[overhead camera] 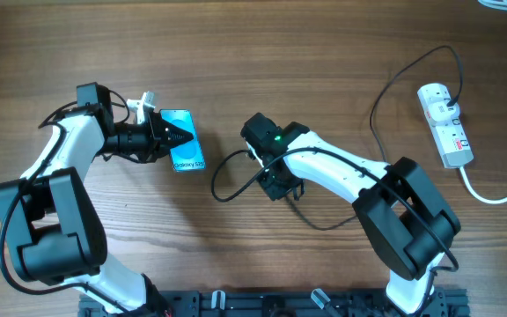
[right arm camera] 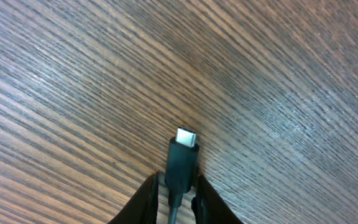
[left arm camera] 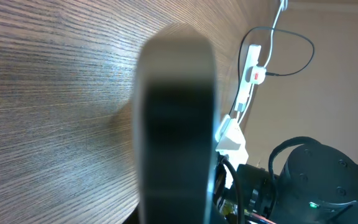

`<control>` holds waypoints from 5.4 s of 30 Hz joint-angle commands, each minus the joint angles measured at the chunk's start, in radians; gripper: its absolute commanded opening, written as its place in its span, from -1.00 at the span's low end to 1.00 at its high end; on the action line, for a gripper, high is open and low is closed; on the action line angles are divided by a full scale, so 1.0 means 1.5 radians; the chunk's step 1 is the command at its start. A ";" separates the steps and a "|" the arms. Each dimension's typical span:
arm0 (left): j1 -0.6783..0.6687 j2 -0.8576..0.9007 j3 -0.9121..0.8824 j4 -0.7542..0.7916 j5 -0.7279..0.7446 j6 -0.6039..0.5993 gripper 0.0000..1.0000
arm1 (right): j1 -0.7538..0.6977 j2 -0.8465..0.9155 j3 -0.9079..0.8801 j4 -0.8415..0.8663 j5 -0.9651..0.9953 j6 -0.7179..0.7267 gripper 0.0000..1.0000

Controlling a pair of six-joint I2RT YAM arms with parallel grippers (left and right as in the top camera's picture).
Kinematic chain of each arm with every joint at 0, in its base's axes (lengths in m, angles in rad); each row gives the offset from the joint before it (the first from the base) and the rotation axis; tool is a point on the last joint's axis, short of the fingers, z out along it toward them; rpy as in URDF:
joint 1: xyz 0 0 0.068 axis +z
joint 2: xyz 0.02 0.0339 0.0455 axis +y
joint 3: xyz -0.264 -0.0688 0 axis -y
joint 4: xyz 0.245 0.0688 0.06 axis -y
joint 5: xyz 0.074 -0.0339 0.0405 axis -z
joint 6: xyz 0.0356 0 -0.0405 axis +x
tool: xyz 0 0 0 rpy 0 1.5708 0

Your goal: Plug charger to phone and switch on socket

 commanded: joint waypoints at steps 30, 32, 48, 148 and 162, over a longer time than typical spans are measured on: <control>0.000 -0.014 -0.002 -0.006 0.374 0.243 -0.91 | -0.088 -0.224 -0.001 0.012 -0.474 -0.102 -0.91; 0.009 -0.020 -0.002 -0.075 0.374 0.312 -0.91 | -0.088 -0.236 -0.001 -0.004 -0.529 -0.121 -0.91; 0.071 -0.037 -0.034 -0.583 0.374 0.811 -0.92 | -0.088 -0.239 -0.005 -0.098 -0.825 -0.203 -0.91; -0.097 -0.123 -0.170 0.380 0.096 -0.360 -0.91 | 0.044 -0.264 -0.047 0.056 -0.661 0.075 -0.91; -0.160 -0.485 -0.242 0.382 -0.022 -0.520 -0.92 | 0.042 -0.382 -0.047 -0.012 -0.642 0.038 -0.91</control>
